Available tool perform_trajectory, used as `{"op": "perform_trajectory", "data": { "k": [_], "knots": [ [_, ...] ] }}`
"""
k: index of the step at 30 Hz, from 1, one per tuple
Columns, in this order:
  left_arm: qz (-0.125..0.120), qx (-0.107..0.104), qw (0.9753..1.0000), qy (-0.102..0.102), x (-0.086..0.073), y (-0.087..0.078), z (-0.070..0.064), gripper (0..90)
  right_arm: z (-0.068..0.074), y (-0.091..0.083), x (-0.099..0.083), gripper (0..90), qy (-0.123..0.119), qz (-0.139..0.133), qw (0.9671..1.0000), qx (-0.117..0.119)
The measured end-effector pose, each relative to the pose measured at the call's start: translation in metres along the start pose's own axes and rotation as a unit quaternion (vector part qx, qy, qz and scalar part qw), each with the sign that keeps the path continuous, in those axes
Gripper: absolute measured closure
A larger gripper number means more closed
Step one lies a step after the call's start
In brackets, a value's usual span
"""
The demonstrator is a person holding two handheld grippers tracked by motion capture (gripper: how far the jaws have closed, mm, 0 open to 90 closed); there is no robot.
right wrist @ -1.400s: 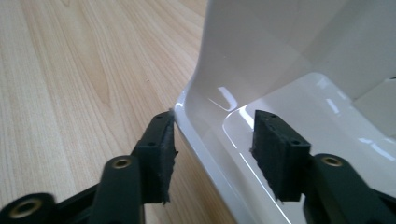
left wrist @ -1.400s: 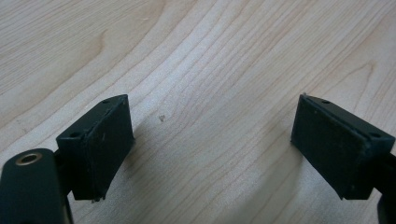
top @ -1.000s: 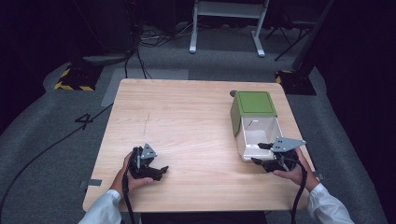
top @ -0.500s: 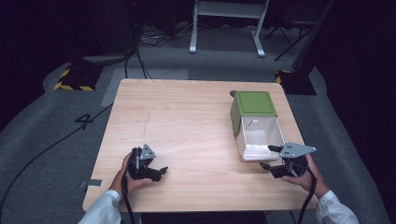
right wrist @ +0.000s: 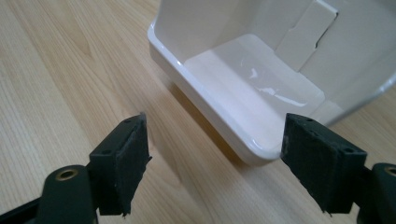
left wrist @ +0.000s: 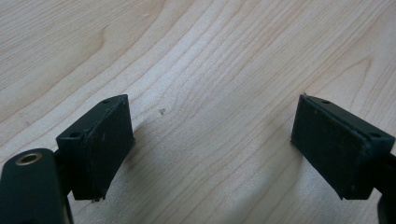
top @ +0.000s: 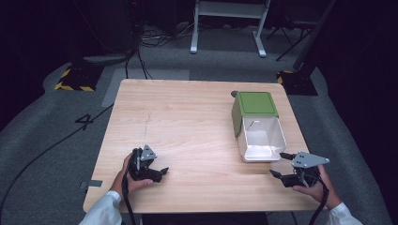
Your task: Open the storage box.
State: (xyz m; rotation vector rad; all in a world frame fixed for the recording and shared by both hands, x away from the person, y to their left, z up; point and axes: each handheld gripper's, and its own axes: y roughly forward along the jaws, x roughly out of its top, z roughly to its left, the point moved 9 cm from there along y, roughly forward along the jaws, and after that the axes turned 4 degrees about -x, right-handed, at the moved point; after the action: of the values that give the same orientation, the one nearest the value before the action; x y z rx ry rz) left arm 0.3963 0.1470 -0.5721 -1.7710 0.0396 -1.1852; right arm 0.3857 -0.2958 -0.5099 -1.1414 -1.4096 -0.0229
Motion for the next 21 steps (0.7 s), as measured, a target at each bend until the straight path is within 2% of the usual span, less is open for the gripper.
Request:
{"op": "perform_trajectory", "data": {
  "k": [4, 7, 10, 16, 18, 20, 21],
  "knots": [
    [0.0, 0.001, 1.0, 0.001, 0.0, 0.0, 0.0, 13.0, -0.001, -0.003, -0.011, 25.0, 0.007, 0.002, 1.0, -0.005],
    [-0.001, 0.0, 1.0, 0.0, 0.0, 0.0, 0.0, 13.0, -0.003, -0.001, -0.025, 25.0, 0.017, 0.014, 0.9997, -0.009],
    [0.0, 0.001, 1.0, 0.001, 0.0, 0.0, 0.0, 13.0, -0.004, -0.001, -0.032, 25.0, 0.023, 0.018, 0.9995, -0.01],
    [0.0, 0.0, 1.0, 0.0, 0.0, 0.0, 0.0, 13.0, -0.011, 0.003, -0.052, 24.3, 0.052, 0.028, 0.9982, -0.008],
    [-0.001, 0.0, 1.0, 0.0, 0.0, 0.0, 0.0, 13.0, -0.017, 0.004, -0.061, 24.1, 0.071, 0.029, 0.997, -0.009],
    [0.0, 0.0, 1.0, 0.0, 0.0, 0.0, 0.0, 13.0, -0.02, 0.004, -0.064, 23.9, 0.076, 0.03, 0.9966, -0.012],
    [0.0, 0.001, 1.0, 0.001, 0.0, 0.0, 0.0, 13.0, -0.025, 0.005, -0.07, 23.8, 0.088, 0.03, 0.9955, -0.018]
  ]
}}
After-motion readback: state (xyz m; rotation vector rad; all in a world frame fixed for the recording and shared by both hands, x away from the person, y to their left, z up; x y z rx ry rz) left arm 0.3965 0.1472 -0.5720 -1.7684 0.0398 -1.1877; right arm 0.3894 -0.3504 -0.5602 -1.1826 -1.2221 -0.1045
